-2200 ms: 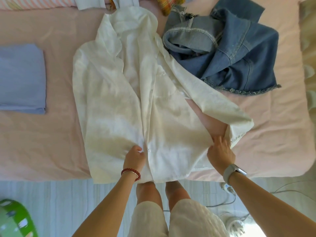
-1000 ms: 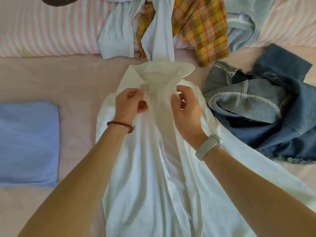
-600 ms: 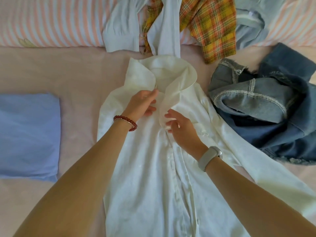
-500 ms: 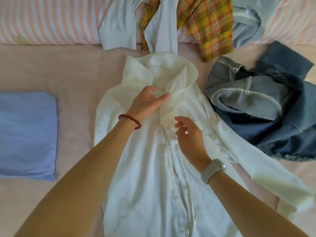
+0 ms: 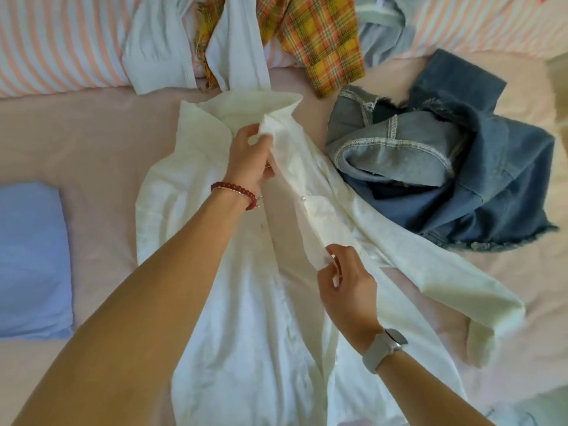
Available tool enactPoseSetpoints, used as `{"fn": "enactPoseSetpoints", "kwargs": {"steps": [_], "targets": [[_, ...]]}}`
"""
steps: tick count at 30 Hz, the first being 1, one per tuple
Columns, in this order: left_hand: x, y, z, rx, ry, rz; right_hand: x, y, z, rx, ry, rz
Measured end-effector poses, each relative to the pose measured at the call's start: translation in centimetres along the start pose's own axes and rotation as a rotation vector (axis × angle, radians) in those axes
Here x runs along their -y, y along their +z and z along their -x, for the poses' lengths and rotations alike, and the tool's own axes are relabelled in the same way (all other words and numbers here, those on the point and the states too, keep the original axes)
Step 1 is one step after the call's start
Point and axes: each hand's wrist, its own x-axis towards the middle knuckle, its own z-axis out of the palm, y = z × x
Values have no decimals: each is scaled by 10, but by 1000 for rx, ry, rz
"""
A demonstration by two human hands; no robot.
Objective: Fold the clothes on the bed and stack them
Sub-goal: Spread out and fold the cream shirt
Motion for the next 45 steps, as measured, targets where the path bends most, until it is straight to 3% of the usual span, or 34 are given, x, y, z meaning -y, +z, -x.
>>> {"fn": "enactPoseSetpoints", "kwargs": {"steps": [2, 4, 7, 9, 14, 16, 20, 23, 26, 30, 33, 37, 41, 45], "targets": [[-7, 2, -2, 7, -147, 254, -1, -9, -1, -33, -236, -45], [-3, -2, -13, -89, -186, 84, -2, -9, -2, 100, -373, -40], [16, -18, -29, -174, -188, -384, -3, 1, -2, 543, -263, 166], [32, -29, -35, -153, -190, -467, -13, 7, 3, 683, -132, 208], [37, -32, -24, -255, -83, -487, -35, 1, 32, 437, -32, 132], [37, -30, -22, -341, -5, -522, -44, -4, 50, 433, -1, 166], [40, -26, -14, -331, 24, -537, -56, -12, 87, 447, 29, 219], [58, -18, 23, -356, 176, -651, -57, -15, 107, 424, 154, 241], [98, -17, 78, -213, 385, -798, -51, -9, 120, 457, 222, 308], [151, -28, 132, -3, 514, -1114, -50, 8, 136, 573, 301, 431], [168, -37, 145, 48, 461, -1275, -58, 16, 148, 478, 260, 346], [167, -39, 146, 44, 357, -1293, -72, 7, 161, 395, 105, 283], [168, -33, 145, 42, 253, -1235, -88, -18, 171, 377, -118, 258], [172, -27, 157, -40, 276, -1084, -89, -34, 182, 410, -255, 242]]}}
